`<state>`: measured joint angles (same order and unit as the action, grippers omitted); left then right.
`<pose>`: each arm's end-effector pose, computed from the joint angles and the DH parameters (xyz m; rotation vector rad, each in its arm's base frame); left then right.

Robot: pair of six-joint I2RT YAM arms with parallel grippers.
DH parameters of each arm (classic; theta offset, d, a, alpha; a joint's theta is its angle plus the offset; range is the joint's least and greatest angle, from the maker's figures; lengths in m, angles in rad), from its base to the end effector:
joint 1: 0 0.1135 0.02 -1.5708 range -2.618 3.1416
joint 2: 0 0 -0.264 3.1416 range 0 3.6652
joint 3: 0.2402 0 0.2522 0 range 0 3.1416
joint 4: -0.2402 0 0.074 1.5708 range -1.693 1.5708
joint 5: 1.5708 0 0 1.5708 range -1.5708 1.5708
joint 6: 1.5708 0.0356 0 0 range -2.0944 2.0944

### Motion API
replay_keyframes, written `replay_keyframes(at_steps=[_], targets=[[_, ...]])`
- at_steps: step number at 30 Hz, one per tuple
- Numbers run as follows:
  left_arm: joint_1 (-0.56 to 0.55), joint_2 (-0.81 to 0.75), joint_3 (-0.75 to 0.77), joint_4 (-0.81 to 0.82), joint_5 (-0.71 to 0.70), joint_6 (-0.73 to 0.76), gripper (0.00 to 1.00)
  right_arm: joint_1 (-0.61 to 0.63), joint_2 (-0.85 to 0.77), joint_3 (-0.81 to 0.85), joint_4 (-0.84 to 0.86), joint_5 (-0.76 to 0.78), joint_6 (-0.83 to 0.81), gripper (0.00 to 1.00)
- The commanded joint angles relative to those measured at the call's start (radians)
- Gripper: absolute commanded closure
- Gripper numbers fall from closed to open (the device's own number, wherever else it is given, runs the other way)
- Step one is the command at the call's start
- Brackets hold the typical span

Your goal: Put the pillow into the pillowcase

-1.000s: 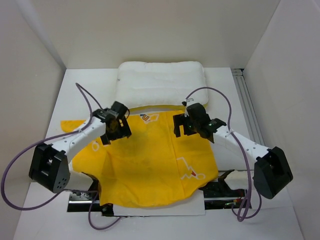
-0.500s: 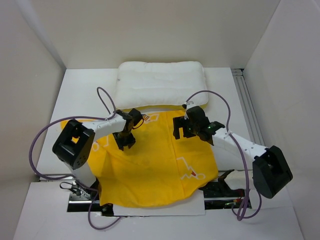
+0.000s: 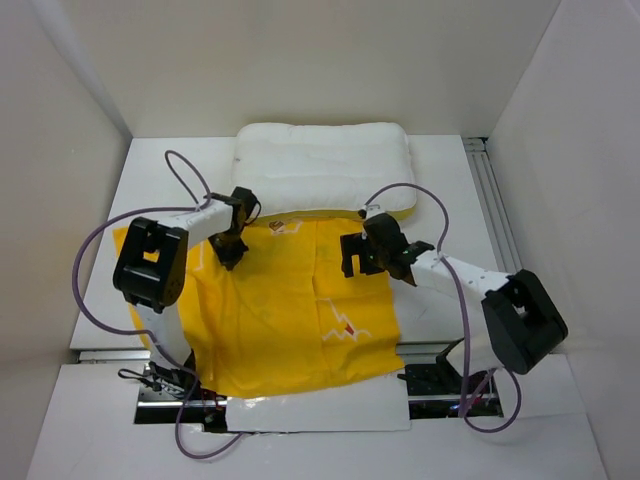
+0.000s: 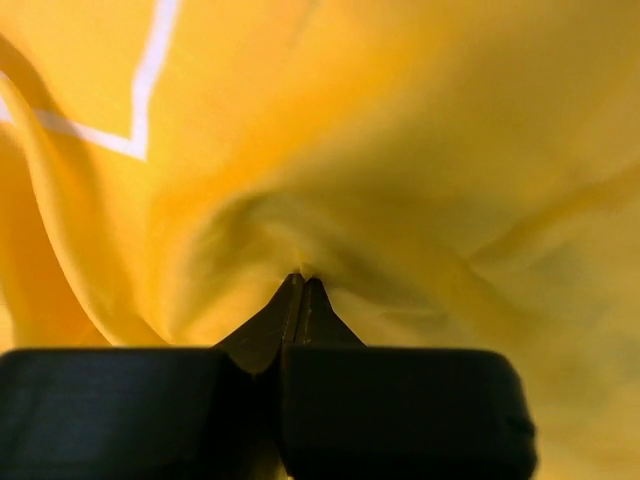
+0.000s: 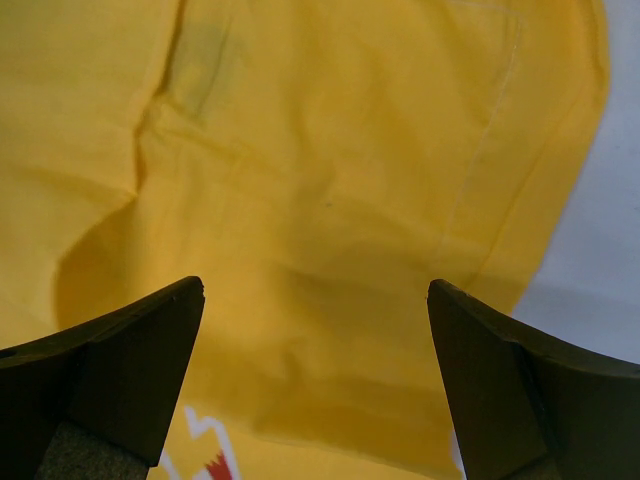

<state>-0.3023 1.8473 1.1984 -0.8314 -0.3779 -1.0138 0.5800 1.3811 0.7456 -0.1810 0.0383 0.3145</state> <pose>0.3220 -0.0867 0.1606 -1.0047 2.6341 0.3484 0.2333 0.1512 0.1958 -0.3021 2.4010 0.3728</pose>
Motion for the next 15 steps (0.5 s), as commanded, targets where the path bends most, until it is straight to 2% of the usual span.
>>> replay_keyframes(at_steps=[1,6,9,13,15], targets=[[0.067,0.050,0.075,0.087,-0.154,0.121,1.00,0.027,0.082,0.009,0.067,0.009,0.023,0.00],[0.179,0.150,0.208,0.162,-0.145,0.274,1.00,0.156,0.182,0.059,0.086,0.070,0.023,0.01],[0.244,0.214,0.317,0.198,-0.072,0.362,1.00,0.230,0.243,0.109,0.075,0.107,0.023,0.01],[0.290,0.266,0.470,0.138,-0.082,0.386,1.00,0.279,0.297,0.188,0.042,0.121,-0.003,0.00],[0.301,0.257,0.471,0.103,-0.093,0.386,1.00,0.279,0.297,0.259,0.022,0.147,-0.035,0.00]])
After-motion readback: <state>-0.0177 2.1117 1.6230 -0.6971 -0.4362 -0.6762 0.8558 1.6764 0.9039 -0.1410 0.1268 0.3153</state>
